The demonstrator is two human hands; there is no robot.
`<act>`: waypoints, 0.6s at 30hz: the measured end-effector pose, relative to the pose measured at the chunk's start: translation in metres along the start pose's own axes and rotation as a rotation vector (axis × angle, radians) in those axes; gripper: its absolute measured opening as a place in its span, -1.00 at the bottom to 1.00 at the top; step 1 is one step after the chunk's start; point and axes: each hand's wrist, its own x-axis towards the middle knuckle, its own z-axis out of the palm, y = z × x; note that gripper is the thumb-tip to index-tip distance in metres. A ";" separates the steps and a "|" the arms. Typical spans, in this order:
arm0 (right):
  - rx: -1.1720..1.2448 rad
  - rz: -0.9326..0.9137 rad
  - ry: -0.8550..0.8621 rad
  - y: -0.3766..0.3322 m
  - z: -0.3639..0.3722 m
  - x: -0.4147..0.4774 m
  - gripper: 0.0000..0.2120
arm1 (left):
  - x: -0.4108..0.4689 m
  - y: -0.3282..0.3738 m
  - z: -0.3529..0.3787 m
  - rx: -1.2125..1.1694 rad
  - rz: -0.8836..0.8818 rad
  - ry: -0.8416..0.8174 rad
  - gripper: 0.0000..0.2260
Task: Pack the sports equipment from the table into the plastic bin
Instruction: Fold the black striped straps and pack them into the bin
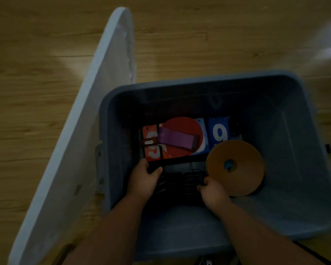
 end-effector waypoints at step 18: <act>-0.427 -0.008 -0.178 0.006 0.001 0.016 -0.81 | 0.023 -0.024 0.046 0.929 0.399 -0.339 -0.50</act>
